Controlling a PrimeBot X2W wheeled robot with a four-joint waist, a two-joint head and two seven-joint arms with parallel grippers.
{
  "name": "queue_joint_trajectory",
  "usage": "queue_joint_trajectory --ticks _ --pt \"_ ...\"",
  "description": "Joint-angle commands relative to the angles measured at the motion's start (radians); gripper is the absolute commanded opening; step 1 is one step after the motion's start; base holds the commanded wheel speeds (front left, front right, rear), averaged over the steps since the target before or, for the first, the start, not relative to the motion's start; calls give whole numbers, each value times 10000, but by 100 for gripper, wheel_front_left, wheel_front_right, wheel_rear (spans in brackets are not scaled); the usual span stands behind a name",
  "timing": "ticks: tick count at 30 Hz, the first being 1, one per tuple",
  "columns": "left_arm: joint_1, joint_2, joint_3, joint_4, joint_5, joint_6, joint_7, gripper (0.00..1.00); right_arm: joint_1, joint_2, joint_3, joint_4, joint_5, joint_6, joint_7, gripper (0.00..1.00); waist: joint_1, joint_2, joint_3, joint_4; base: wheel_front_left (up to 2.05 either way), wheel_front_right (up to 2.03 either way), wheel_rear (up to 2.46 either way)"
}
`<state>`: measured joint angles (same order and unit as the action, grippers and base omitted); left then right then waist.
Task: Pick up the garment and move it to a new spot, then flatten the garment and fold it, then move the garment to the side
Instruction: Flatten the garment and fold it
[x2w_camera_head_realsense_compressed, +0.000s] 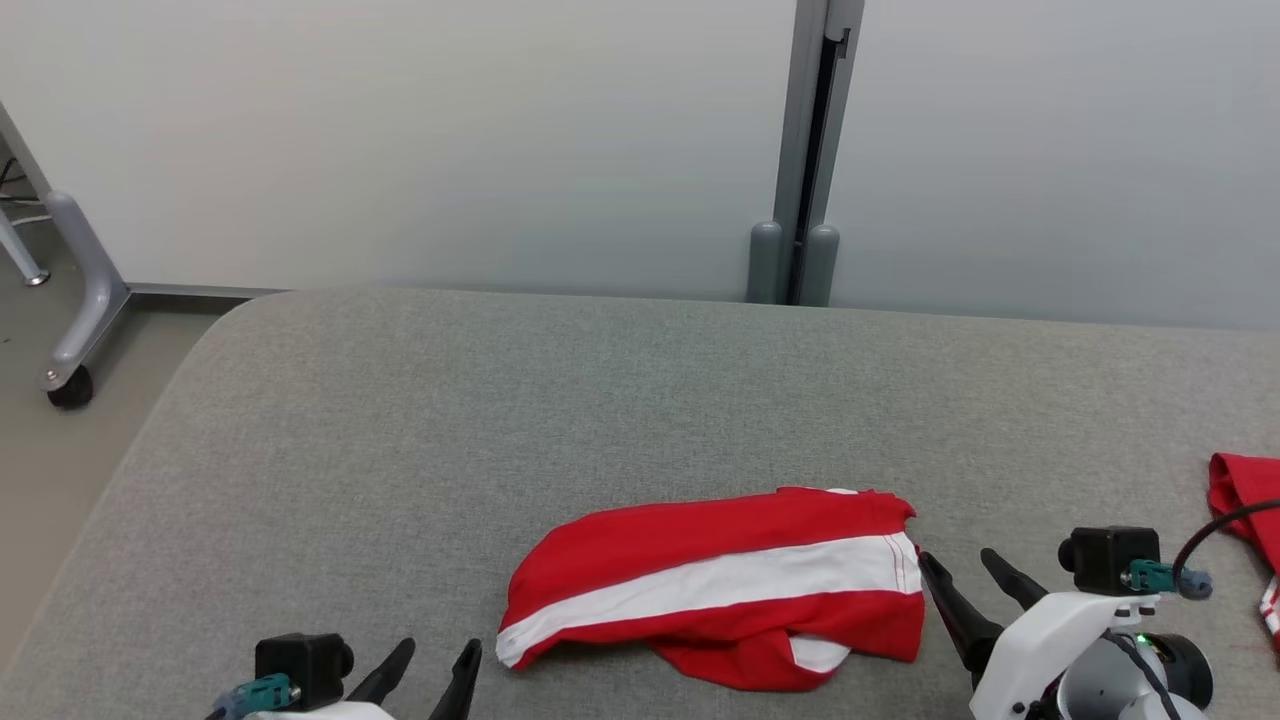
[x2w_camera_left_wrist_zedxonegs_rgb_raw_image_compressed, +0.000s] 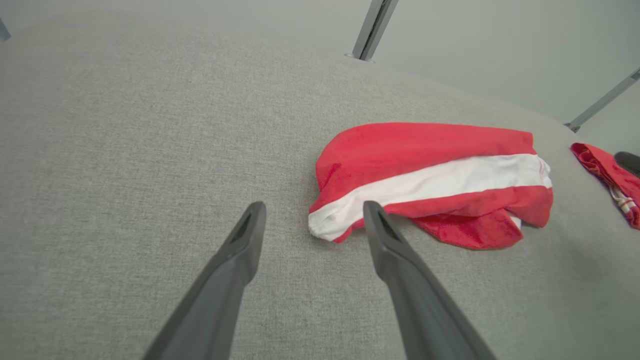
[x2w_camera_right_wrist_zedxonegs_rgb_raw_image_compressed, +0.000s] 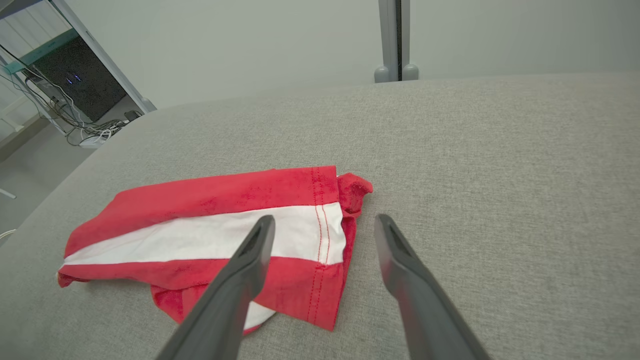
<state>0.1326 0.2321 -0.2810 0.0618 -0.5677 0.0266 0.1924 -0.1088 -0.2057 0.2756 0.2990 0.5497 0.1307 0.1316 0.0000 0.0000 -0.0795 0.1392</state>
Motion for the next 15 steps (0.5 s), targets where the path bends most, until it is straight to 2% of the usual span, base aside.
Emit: queue_joint_trajectory --ticks 1,7,15 --pt "-274 -2 -57 62 -166 -118 147 100 -164 -45 -37 167 103 3 245 100 0 0 155 194 0 0 0" --pt "-829 -116 -362 740 -807 -729 918 100 -619 41 -88 827 196 3 1224 100 0 0 441 452 0 0 0" --pt "-1605 -266 -707 1553 -1321 -1196 1510 100 -1079 158 -34 1164 203 3 1512 100 0 0 964 533 0 0 0"
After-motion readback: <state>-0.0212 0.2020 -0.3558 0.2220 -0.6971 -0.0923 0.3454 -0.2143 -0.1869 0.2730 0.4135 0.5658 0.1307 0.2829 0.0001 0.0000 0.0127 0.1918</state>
